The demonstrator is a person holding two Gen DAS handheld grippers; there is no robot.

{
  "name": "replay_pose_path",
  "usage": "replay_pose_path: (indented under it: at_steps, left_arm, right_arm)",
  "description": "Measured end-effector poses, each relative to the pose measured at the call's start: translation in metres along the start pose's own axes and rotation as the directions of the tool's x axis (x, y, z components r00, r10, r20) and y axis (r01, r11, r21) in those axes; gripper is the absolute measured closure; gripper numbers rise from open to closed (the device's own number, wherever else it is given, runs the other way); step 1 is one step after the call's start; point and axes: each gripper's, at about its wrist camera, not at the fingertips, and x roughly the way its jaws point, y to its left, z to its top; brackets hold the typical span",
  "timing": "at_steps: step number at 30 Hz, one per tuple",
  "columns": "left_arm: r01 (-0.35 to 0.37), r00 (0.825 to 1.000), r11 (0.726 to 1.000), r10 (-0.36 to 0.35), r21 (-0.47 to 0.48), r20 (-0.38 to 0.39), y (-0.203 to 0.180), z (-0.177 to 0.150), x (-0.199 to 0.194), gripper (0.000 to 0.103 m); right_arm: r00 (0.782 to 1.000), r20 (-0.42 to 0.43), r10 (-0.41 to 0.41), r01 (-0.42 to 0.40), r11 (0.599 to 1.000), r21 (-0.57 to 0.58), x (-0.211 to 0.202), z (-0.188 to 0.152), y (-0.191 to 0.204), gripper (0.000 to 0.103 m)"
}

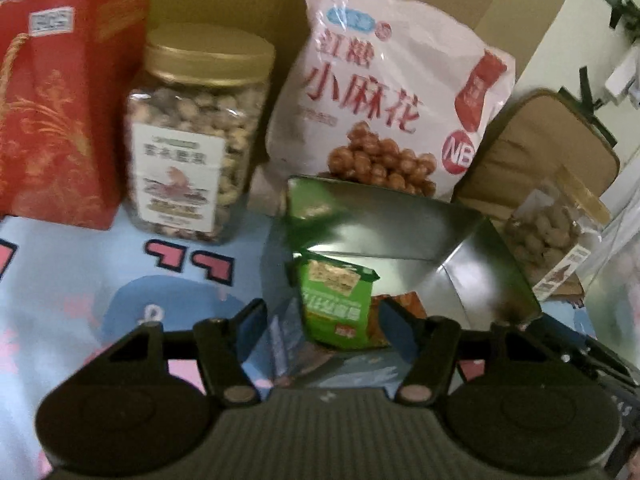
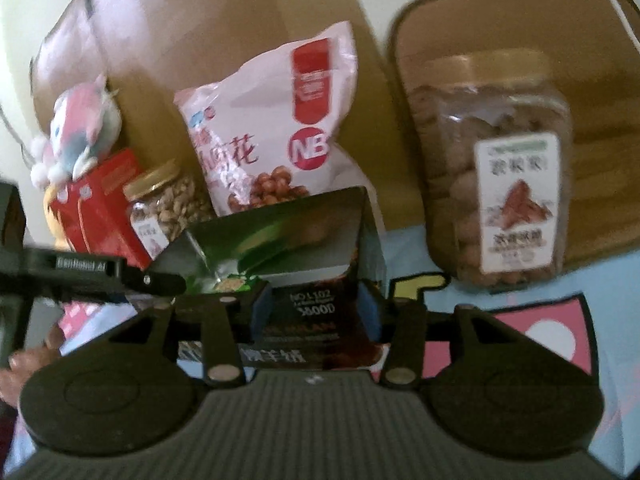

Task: Organize snacks
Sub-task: 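Grasp the clear bag of nuts with the left tool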

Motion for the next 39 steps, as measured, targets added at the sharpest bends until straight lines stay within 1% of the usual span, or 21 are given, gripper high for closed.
replay_pose_path:
  at_steps: [3,5,6,8,9,11,14,18,21,23,25,26,27,29,30,31,32,34,35,37,39]
  left_arm:
    - [0.034,0.998,0.999,-0.035,0.018,0.06,0.009,-0.015,-0.032,0.035]
    - [0.057,0.996,0.998,-0.058,0.017,0.066,0.019,-0.028,-0.047,0.035]
    - [0.067,0.996,0.998,-0.067,0.01,0.065,0.026,-0.036,-0.054,0.034]
    - [0.078,0.995,0.997,-0.077,-0.013,0.061,0.043,-0.053,-0.066,0.035]
    - [0.071,0.996,0.997,-0.069,-0.024,0.062,0.051,-0.06,-0.072,0.034]
    - [0.024,0.997,0.998,-0.02,-0.05,0.075,0.071,-0.075,-0.087,0.034]
    - [-0.008,0.996,0.995,0.016,-0.096,0.082,0.096,-0.089,-0.105,0.034]
    - [-0.001,0.997,0.991,0.01,-0.131,0.074,0.114,-0.096,-0.113,0.034]
    - [0.031,0.998,0.993,-0.023,-0.116,0.062,0.111,-0.096,-0.109,0.034]
    - [0.037,0.999,0.994,-0.033,-0.102,0.041,0.107,-0.097,-0.101,0.038]
    - [0.05,0.999,0.994,-0.049,-0.096,0.017,0.106,-0.1,-0.094,0.038]
    - [0.059,0.998,0.993,-0.058,-0.099,0.009,0.105,-0.1,-0.09,0.039]
    - [0.067,0.998,0.993,-0.067,-0.1,0.001,0.105,-0.101,-0.086,0.043]
    - [0.078,0.996,0.991,-0.081,-0.113,-0.024,0.106,-0.101,-0.077,0.05]
    - [0.09,0.995,0.989,-0.095,-0.119,-0.04,0.107,-0.103,-0.073,0.061]
    - [0.106,0.993,0.987,-0.111,-0.118,-0.038,0.107,-0.104,-0.069,0.061]
    - [0.105,0.994,0.988,-0.109,-0.112,-0.029,0.106,-0.106,-0.07,0.061]
    - [0.111,0.993,0.987,-0.113,-0.113,-0.019,0.106,-0.107,-0.073,0.063]
    - [0.126,0.992,0.985,-0.128,-0.122,-0.014,0.107,-0.109,-0.077,0.066]
    - [0.166,0.986,0.978,-0.167,-0.124,0.005,0.106,-0.111,-0.088,0.07]
    - [0.192,0.981,0.978,-0.19,-0.086,0.032,0.095,-0.11,-0.103,0.07]
  right_arm:
    - [0.998,0.063,0.013,-0.015,0.999,0.028,-0.025,-0.004,-0.003,0.053]
    - [0.996,0.071,0.046,-0.049,0.998,0.05,-0.041,-0.01,-0.006,0.053]
    - [0.996,0.057,0.069,-0.072,0.996,0.052,-0.045,-0.014,-0.005,0.053]
    - [0.993,-0.004,0.118,-0.118,0.992,0.031,-0.045,-0.022,0.002,0.053]
    - [0.99,-0.037,0.134,-0.134,0.991,0.011,-0.043,-0.028,0.009,0.054]
    - [0.983,-0.092,0.156,-0.159,0.987,-0.02,-0.039,-0.037,0.025,0.054]
    - [0.956,-0.156,0.248,-0.26,0.964,-0.06,-0.037,-0.051,0.056,0.054]
    - [0.92,-0.231,0.316,-0.35,0.929,-0.125,-0.026,-0.066,0.105,0.053]
    - [0.914,-0.28,0.293,-0.357,0.908,-0.218,-0.007,-0.074,0.142,0.053]
    - [0.914,-0.307,0.264,-0.351,0.895,-0.276,0.009,-0.077,0.165,0.05]
    - [0.923,-0.309,0.229,-0.334,0.877,-0.347,0.025,-0.078,0.185,0.038]
    - [0.929,-0.307,0.206,-0.32,0.864,-0.389,0.033,-0.08,0.194,0.035]
    - [0.933,-0.315,0.175,-0.302,0.855,-0.421,0.04,-0.082,0.201,0.03]
    - [0.924,-0.356,0.14,-0.299,0.845,-0.443,0.057,-0.086,0.209,0.029]
    - [0.926,-0.356,0.127,-0.291,0.841,-0.456,0.063,-0.088,0.211,0.028]
    - [0.926,-0.356,0.125,-0.291,0.836,-0.465,0.066,-0.089,0.213,0.03]
    - [0.923,-0.357,0.141,-0.305,0.835,-0.458,0.067,-0.09,0.214,0.031]
    - [0.921,-0.357,0.155,-0.316,0.834,-0.452,0.068,-0.089,0.214,0.038]
    - [0.923,-0.351,0.158,-0.316,0.831,-0.458,0.066,-0.091,0.216,0.04]
    - [0.925,-0.341,0.166,-0.317,0.83,-0.459,0.062,-0.094,0.218,0.051]
    - [0.927,-0.326,0.189,-0.326,0.835,-0.443,0.053,-0.095,0.216,0.058]
